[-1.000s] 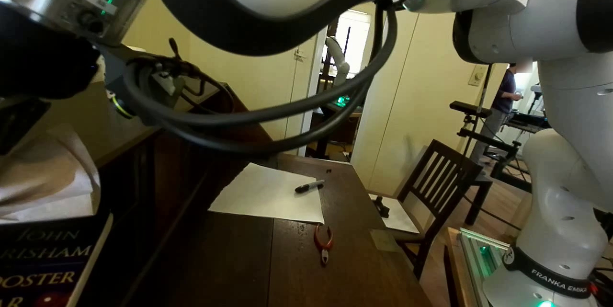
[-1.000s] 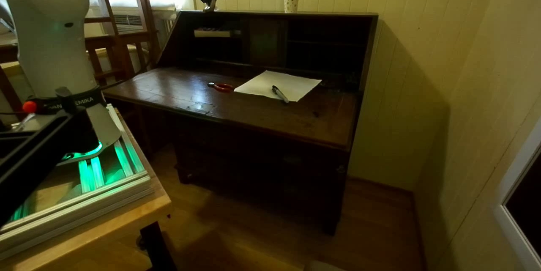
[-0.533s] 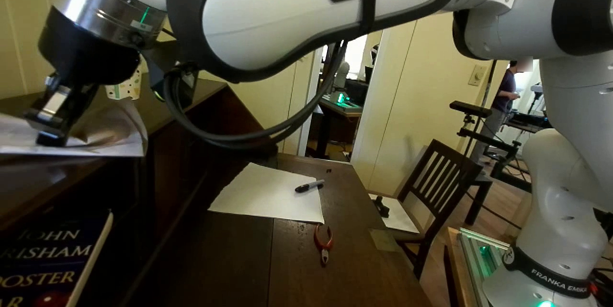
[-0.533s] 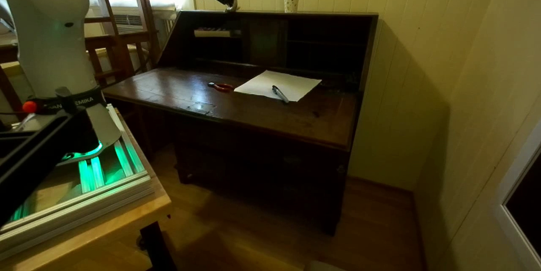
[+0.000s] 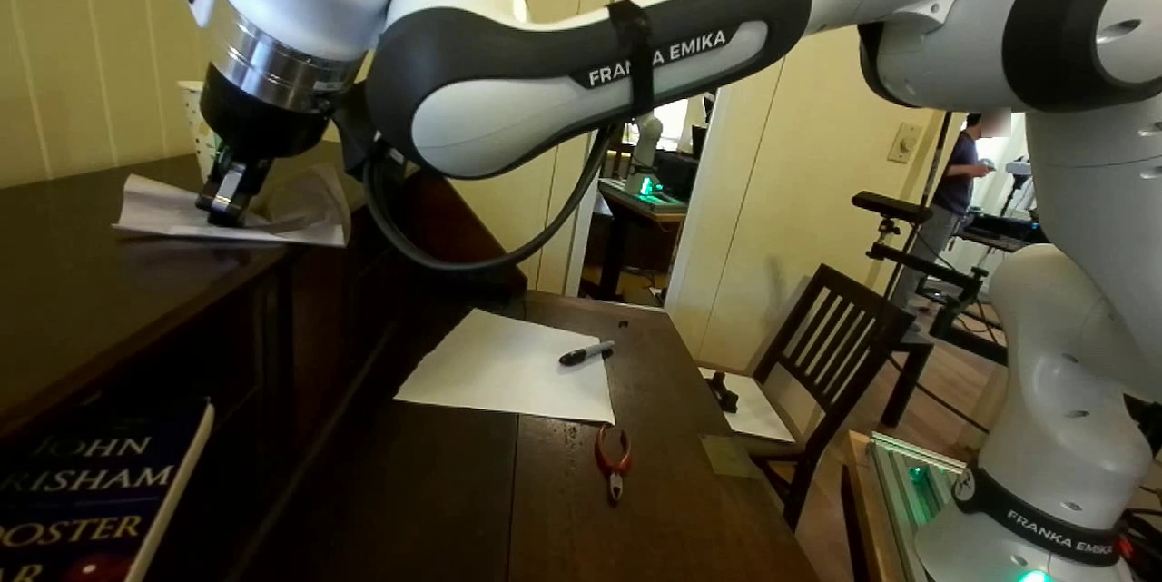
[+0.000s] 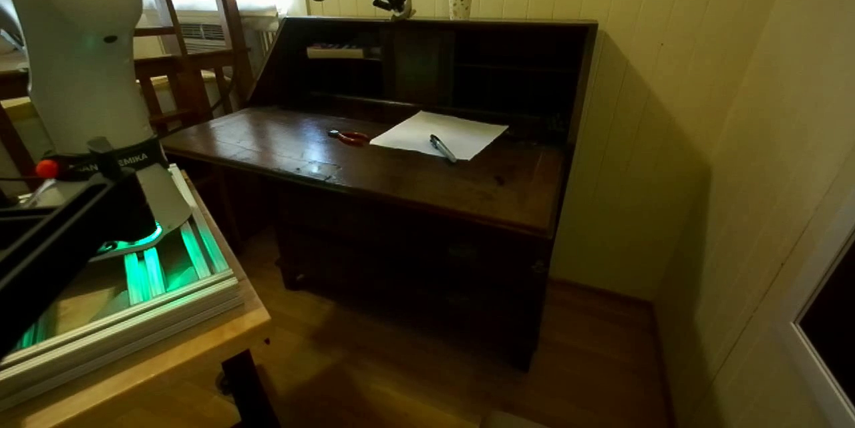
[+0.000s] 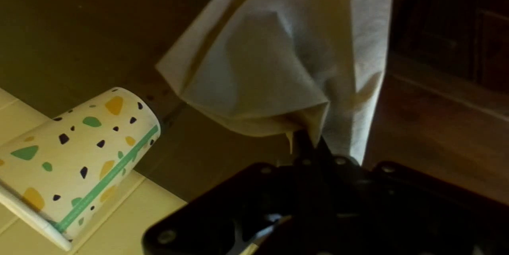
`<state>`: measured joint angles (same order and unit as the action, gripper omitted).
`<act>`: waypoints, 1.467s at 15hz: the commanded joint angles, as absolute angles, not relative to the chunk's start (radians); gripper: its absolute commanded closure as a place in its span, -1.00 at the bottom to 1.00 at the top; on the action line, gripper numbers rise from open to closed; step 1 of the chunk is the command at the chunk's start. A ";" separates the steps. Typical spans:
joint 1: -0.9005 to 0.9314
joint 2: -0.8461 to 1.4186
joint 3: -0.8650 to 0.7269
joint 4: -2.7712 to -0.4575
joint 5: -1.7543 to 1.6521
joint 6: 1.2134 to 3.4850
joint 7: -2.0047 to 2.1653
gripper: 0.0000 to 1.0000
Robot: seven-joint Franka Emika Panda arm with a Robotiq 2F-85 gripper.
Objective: Wipe the top of the table with the white cloth
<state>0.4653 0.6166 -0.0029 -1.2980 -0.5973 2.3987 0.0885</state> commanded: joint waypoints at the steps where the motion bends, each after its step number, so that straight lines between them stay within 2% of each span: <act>1: 0.453 0.578 0.088 -1.368 -0.485 2.406 0.064 0.99; 8: 0.421 0.588 0.326 -1.364 -0.216 2.407 -0.004 0.99; 10: 0.420 0.590 0.343 -1.370 -0.195 2.385 -0.005 0.99; 22: 0.464 0.523 -0.001 -1.434 -0.590 2.408 0.205 0.99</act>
<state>0.4450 0.5636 0.0641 -1.3656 -0.5095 2.4095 0.1205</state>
